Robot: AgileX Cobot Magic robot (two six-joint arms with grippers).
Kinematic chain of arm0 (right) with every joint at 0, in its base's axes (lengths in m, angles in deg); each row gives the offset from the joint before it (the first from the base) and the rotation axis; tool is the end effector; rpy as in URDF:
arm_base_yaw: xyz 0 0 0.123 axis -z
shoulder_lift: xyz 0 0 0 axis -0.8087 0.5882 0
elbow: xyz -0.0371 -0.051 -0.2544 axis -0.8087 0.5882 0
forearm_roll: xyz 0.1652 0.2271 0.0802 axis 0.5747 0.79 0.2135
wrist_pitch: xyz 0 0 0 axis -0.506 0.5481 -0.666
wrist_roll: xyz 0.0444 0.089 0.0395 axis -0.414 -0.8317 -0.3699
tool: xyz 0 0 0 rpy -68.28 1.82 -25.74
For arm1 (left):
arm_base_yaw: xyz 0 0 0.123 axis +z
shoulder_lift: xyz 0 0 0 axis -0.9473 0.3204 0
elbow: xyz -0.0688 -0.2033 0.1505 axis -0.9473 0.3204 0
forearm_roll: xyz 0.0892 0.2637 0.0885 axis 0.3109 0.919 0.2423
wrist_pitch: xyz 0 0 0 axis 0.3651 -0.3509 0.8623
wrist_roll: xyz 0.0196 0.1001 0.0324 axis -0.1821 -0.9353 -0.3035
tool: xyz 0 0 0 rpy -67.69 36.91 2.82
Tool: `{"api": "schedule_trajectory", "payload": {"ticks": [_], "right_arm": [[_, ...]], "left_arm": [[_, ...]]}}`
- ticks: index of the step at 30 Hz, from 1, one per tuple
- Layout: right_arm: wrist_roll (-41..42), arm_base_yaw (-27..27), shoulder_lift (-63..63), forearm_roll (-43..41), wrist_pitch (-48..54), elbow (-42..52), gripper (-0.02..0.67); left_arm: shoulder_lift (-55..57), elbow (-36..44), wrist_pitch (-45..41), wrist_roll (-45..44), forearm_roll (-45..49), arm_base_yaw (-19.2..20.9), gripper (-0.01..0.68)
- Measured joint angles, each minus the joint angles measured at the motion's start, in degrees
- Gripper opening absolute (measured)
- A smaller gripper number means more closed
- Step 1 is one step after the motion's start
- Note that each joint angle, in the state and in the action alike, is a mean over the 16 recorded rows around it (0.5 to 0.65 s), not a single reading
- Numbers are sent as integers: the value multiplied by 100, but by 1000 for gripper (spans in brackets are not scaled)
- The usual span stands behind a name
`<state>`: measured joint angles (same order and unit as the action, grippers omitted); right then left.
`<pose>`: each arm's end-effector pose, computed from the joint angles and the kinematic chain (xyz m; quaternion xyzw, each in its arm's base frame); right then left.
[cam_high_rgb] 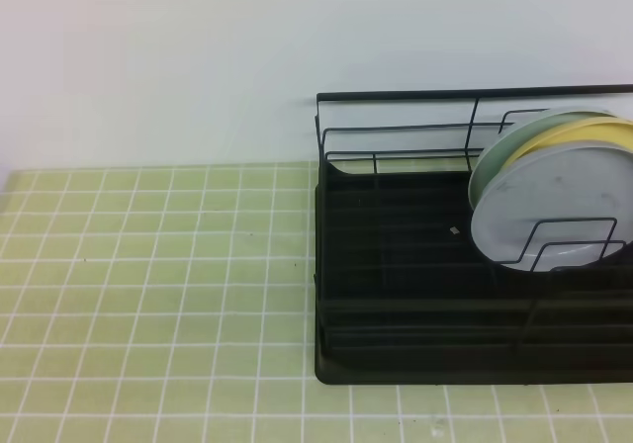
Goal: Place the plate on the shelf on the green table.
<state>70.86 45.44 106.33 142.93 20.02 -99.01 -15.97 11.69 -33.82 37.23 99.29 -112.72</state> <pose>0.1642 0.0376 0.3103 -0.1684 0.6465 0.0101 0.7440 0.1132 -0.0629 0.3126 0.2333 0.6846 -0.0922 0.6844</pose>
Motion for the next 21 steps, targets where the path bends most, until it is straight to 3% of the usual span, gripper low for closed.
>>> {"api": "schedule_trajectory", "payload": {"ticks": [8,21], "right_arm": [[-29,0,-648,2,-148,625,2],[-16,0,-710,22,-160,767,1]], "left_arm": [[0,144,25,80,87,0,0],[0,146,21,80,86,0,0]]}}
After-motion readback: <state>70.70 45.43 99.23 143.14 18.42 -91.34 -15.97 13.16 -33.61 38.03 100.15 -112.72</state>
